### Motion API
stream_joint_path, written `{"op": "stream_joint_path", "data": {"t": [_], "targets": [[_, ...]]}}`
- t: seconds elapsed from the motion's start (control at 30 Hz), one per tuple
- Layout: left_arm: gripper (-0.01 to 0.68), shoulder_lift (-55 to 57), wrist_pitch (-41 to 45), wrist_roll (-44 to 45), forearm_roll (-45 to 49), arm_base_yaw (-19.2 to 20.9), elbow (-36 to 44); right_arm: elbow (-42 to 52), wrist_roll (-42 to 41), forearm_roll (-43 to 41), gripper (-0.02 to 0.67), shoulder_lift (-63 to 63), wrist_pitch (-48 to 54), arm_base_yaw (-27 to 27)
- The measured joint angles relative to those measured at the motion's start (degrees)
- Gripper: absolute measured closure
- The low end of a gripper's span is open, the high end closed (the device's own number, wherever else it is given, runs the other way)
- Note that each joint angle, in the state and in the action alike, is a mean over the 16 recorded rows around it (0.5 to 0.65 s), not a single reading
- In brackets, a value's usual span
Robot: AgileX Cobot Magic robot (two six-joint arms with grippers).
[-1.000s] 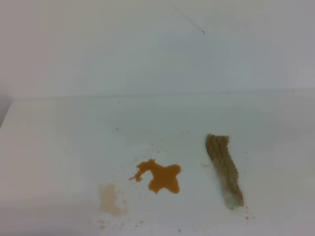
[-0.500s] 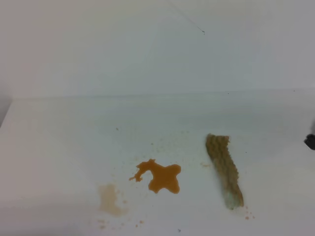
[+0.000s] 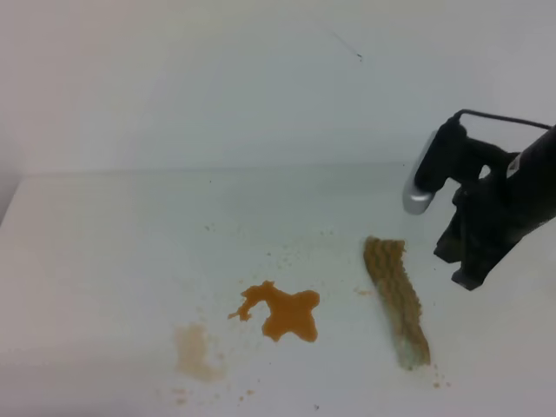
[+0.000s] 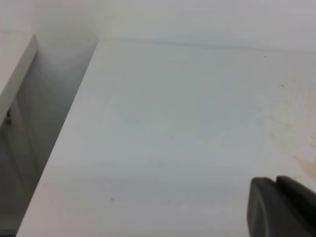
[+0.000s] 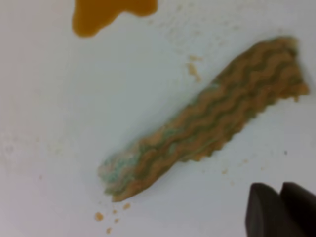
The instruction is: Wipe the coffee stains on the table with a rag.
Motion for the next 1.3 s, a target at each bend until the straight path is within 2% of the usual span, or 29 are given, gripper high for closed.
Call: {"op": "stream_joint_path", "data": {"t": [0.33, 0.5, 1.3], "targets": [[0.672, 0.1, 0.1, 0.0, 0.0, 0.0, -0.1, -1.4, -7.4, -1.7, 0.375, 7.9, -3.2, 2.4], [0.672, 0.1, 0.1, 0.0, 0.0, 0.0, -0.1, -1.4, -8.8, -2.5, 0.313, 10.5, -5.2, 3.3], [0.672, 0.1, 0.1, 0.0, 0.0, 0.0, -0.1, -1.4, -9.9, 0.5, 0.295, 18.1, -12.1, 3.9]]}}
